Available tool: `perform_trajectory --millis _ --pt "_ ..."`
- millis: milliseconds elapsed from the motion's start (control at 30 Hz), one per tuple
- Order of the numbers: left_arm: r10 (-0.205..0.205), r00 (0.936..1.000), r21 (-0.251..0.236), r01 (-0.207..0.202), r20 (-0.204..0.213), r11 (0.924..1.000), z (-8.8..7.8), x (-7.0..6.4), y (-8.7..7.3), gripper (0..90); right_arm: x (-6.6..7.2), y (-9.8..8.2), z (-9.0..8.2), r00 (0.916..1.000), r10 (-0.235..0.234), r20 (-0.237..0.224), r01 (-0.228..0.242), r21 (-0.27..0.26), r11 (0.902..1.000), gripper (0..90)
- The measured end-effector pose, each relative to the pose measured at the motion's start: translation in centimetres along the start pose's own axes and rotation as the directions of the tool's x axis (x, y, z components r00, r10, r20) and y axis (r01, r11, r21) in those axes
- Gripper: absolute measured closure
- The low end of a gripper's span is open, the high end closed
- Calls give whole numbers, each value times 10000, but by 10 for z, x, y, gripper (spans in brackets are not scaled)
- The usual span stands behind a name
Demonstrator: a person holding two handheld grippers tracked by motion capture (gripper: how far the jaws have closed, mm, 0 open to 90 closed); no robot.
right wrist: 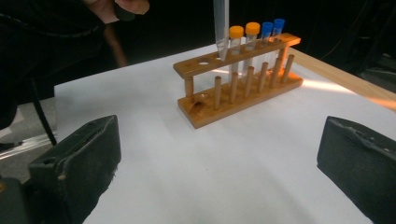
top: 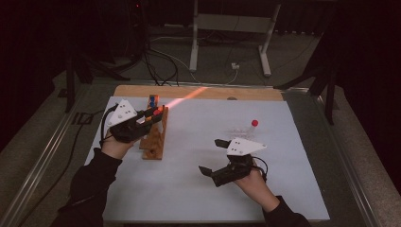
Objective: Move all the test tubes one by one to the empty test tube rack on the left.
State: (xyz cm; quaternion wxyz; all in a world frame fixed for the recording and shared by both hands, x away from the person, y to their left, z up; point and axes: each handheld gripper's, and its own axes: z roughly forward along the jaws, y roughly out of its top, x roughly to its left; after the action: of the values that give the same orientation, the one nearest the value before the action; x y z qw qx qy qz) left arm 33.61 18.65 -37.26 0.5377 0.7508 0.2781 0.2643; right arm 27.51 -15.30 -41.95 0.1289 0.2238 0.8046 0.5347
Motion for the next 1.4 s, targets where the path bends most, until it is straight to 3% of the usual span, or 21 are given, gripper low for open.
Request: perform_trajectory --millis 200,500,1200,1400 --pt "-191 9969 -50 188 -760 9998 -2 13 -9 713 2 0 0 10000 -6 -16 6 -17 10000 0" --pt "-715 9892 281 756 -1277 9967 -1 34 -24 712 3 1 0 9999 -57 -87 57 36 10000 0" --pt "-1024 9873 1203 1171 -1217 9858 16 36 -54 712 4 1 -1 9999 -63 -141 63 29 10000 0" --pt "-1239 9854 1221 1381 -1168 9829 16 38 -61 712 4 1 -2 9999 -38 -166 38 12 10000 0"
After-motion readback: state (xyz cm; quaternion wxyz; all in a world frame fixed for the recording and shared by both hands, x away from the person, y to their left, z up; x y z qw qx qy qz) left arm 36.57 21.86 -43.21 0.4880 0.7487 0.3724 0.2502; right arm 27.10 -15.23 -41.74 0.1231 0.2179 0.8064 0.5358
